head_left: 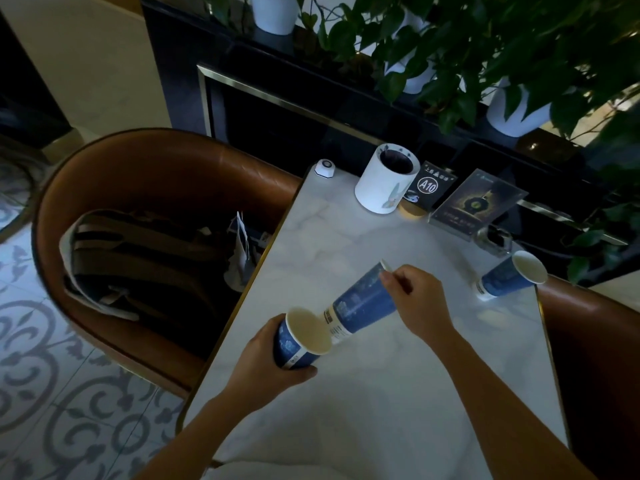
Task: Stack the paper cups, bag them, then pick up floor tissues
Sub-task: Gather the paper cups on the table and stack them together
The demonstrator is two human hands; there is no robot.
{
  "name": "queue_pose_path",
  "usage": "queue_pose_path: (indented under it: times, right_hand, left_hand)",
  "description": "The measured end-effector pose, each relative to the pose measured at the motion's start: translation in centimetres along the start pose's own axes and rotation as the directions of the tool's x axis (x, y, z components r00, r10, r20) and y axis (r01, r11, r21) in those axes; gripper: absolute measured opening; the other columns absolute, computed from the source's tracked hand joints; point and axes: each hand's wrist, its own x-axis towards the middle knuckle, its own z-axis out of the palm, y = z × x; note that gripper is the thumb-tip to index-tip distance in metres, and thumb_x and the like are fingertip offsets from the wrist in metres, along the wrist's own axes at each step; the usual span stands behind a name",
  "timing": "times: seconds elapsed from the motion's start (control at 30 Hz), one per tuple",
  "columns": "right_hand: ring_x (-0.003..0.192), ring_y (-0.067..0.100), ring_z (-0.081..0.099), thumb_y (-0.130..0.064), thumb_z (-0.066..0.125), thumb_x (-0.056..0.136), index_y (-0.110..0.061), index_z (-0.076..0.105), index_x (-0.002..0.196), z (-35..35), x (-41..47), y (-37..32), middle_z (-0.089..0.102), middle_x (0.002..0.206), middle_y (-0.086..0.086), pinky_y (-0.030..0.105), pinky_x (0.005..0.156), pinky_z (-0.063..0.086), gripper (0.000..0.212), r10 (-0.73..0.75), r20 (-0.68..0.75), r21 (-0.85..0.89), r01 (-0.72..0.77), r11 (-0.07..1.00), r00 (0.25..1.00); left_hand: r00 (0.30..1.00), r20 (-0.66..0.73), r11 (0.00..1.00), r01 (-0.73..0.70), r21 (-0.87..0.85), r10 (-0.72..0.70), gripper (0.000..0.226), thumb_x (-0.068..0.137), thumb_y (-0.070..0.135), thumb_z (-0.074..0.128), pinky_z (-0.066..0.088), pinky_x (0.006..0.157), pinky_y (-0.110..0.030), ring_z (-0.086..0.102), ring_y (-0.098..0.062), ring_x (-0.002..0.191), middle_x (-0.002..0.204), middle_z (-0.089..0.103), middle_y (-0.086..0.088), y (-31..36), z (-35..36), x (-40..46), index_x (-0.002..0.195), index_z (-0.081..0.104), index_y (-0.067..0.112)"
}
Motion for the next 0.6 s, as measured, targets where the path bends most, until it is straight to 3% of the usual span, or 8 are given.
queue_pose_path:
  times: [0.1, 0.4, 0.53, 0.6]
  right_hand:
    - [0.044, 0.008, 0.042, -0.032, 0.059, 0.091, -0.011, 0.049, 0.058, -0.5, -0.3, -0.3, 0.043, 0.048, -0.005, 0.009, 0.049, 0.037, 0.040, 0.061, -0.057, 0.003, -0.061, 0.998, 0.996]
    - [0.060, 0.011, 0.053, -0.032, 0.055, 0.093, -0.010, 0.057, 0.073, -3.1, -0.9, 0.2, 0.054, 0.061, -0.004, 0.019, 0.056, 0.039, 0.030, 0.205, -0.082, 0.110, -0.195, 0.975, 0.975]
    - [0.061, 0.011, 0.054, -0.036, 0.053, 0.093, -0.012, 0.058, 0.073, -3.5, -1.6, -0.6, 0.056, 0.063, -0.002, 0.020, 0.056, 0.040, 0.031, 0.257, 0.016, 0.173, -0.256, 0.951, 0.966]
    - [0.066, 0.017, 0.059, -0.039, 0.053, 0.092, -0.007, 0.063, 0.076, -3.0, -2.1, -0.9, 0.063, 0.068, 0.010, 0.023, 0.060, 0.046, 0.038, 0.263, 0.099, 0.182, -0.277, 0.944, 0.960]
  left_hand:
    - [1.000, 0.014, 1.000, -0.014, 0.008, 0.014, 0.080, 0.060, 0.036, 0.091, 0.053, 0.069, -0.009, 0.062, -0.003, 0.098, 0.109, 0.058, 0.027, -0.1, 0.1, -0.1, 0.123, 0.041, 0.040]
    - [0.998, 0.064, 0.994, -0.022, 0.105, 0.015, 0.075, 0.060, 0.042, 0.089, 0.050, 0.066, -0.006, 0.063, -0.003, 0.095, 0.108, 0.058, 0.027, -0.3, -0.1, -0.3, 0.119, 0.042, 0.043]
    - [0.992, 0.119, 0.973, -0.073, 0.220, 0.047, 0.076, 0.060, 0.052, 0.085, 0.046, 0.065, -0.005, 0.061, -0.002, 0.094, 0.109, 0.056, 0.030, 0.7, 0.3, -0.1, 0.121, 0.041, 0.044]
    - [0.987, 0.143, 0.963, -0.112, 0.247, 0.079, 0.077, 0.059, 0.055, 0.084, 0.047, 0.067, -0.006, 0.061, -0.001, 0.094, 0.107, 0.055, 0.031, 1.4, 0.7, 0.1, 0.122, 0.040, 0.045]
